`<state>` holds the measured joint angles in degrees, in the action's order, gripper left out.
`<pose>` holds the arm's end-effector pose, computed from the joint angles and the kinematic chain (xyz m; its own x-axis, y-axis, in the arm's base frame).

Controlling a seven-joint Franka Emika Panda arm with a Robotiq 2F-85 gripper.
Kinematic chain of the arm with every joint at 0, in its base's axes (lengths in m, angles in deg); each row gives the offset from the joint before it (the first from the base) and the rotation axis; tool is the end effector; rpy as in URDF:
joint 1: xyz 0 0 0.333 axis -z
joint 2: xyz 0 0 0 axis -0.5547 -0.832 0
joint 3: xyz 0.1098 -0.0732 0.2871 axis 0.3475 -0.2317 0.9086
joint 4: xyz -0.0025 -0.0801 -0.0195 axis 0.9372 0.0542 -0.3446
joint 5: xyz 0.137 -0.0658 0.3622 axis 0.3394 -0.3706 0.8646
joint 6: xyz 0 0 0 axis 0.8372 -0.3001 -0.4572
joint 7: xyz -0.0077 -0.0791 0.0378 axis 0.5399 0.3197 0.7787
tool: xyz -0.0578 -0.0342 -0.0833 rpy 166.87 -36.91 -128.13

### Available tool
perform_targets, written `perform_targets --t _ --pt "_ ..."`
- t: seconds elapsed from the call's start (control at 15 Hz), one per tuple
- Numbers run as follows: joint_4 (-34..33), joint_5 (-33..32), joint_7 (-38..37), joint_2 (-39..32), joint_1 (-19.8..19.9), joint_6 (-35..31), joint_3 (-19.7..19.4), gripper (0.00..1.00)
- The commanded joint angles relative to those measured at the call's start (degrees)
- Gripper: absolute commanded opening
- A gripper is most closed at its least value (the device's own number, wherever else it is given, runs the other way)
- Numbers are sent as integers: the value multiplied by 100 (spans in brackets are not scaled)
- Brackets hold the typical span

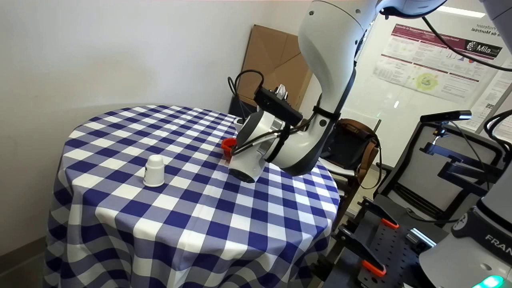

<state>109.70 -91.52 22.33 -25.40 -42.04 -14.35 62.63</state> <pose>0.5234 0.0122 0.1012 0.5756 -0.2502 -0.7785 0.7177 0.6108 0.3344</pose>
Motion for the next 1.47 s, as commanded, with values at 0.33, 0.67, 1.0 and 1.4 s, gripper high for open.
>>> perform_targets --t 0.33,0.67,1.0,1.4 --pt "-508 1521 690 347 370 -1156 409 11" --pt "-744 2421 1362 749 635 -1955 368 11" --pt "-784 3125 2498 1453 1101 -2975 228 11" --pt "-1160 4028 4298 1992 1720 -4346 -113 12"
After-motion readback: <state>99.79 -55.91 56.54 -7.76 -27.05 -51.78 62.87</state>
